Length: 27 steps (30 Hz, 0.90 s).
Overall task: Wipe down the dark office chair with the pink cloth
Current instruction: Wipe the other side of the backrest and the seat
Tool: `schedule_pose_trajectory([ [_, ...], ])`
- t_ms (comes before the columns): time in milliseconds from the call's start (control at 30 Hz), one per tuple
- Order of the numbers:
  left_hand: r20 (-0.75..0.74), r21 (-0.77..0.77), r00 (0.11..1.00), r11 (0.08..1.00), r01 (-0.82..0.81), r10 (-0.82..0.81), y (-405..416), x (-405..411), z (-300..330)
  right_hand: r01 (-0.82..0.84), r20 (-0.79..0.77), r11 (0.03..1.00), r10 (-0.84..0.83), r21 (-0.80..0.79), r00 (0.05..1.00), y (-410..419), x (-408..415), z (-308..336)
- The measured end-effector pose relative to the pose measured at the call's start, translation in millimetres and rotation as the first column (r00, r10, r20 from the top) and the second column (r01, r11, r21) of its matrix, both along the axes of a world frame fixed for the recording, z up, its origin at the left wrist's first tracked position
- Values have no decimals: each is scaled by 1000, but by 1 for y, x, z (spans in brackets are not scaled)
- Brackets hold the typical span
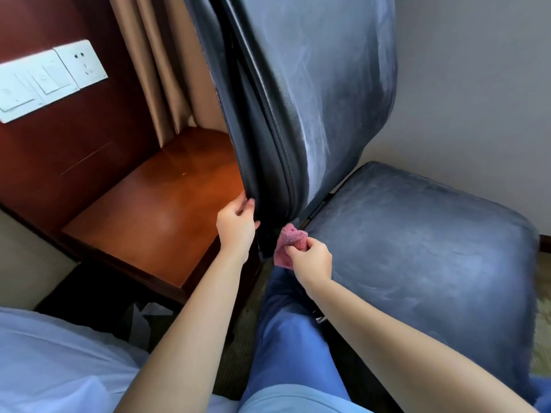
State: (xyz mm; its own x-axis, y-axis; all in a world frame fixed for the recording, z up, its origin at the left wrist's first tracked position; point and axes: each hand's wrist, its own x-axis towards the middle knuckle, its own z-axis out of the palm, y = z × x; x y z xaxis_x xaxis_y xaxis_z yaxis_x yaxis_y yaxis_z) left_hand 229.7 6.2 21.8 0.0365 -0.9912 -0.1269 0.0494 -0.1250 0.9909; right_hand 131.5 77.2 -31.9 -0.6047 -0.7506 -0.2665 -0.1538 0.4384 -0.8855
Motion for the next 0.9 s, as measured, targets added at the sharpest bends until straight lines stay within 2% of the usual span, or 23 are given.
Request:
schedule_pose_trajectory([
  [167, 101, -5, 993, 999, -53, 53, -36, -15, -4, 4, -8, 998, -5, -70, 1000, -10, -18, 8],
  [400, 140, 45, 984, 992, -114, 107, -65, -30, 4, 34, -4, 998, -34, -48, 999, -18, -37, 6],
  [500, 185, 85, 982, 995, -44, 27, -79, -28, 11, 34, -30, 999, -35, -33, 999, -17, -40, 3],
  [633, 281, 101, 952, 990, 94, -119, -87, -24, 19, -53, -102, 998, 54, 13, 993, -19, -38, -4],
  [733, 212, 170, 972, 983, 68, -104, -91, -29, 24, -103, -86, 994, 106, 35, 991, -23, -29, -13],
  [800, 83, 232, 992, 970, 72, -93, -102, -30, 18, -110, -76, 993, 113, 41, 991, -27, -22, -21],
  [900, 40, 181, 990, 975, 129, -139, -103, -24, 7, -139, -118, 990, 142, 33, 983, -35, -12, -30],
])
